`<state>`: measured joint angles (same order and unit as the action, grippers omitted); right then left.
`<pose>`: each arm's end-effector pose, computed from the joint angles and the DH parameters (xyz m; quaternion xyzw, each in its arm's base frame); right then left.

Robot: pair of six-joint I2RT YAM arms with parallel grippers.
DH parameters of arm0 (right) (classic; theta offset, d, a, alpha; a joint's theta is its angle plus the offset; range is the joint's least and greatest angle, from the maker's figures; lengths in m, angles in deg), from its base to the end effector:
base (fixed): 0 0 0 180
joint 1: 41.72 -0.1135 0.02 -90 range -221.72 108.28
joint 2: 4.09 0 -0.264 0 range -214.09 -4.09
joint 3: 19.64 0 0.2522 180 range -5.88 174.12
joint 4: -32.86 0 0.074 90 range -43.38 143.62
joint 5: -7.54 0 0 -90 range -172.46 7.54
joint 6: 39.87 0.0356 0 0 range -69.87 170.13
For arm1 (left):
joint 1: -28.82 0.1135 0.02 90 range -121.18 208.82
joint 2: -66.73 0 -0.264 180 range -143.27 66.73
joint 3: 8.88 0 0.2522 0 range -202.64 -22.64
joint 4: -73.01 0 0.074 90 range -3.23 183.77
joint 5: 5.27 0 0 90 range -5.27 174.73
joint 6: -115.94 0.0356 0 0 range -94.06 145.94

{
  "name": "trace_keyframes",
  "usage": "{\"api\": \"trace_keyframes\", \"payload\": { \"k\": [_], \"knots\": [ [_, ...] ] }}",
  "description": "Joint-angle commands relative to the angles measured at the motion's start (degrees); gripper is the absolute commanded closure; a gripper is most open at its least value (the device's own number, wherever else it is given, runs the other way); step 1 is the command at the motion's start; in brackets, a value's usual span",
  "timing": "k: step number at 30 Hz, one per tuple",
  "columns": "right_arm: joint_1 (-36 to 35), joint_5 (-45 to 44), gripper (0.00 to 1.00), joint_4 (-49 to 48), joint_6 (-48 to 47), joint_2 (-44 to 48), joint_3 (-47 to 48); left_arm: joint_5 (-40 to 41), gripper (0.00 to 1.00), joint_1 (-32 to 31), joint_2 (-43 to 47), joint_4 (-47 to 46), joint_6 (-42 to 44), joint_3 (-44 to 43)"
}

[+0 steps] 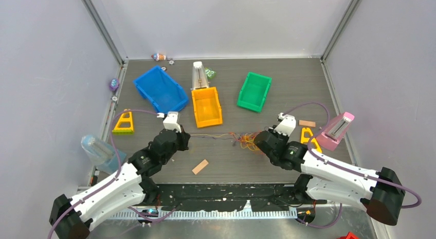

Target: Untangle the cables

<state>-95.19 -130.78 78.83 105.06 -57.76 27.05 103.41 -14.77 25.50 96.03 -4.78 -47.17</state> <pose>0.1242 0.1230 0.2176 0.1410 0.8634 0.0081 0.4843 0.1311 -0.1091 0.2274 0.0083 0.8410 -0.2063 0.5001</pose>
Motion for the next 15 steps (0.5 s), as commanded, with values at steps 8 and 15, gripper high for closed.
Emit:
{"api": "trace_keyframes", "payload": {
  "k": [8,15],
  "knots": [
    [1.07,25.78,0.95,-25.45,-29.7,8.95,-3.79,-21.82,0.72,1.32,2.13,-15.51,7.07,2.98],
    [1.09,47.76,0.95,-36.77,-34.23,13.3,-5.27,-36.9,0.17,1.19,-6.13,-24.02,8.22,-0.28]
  ]
}}
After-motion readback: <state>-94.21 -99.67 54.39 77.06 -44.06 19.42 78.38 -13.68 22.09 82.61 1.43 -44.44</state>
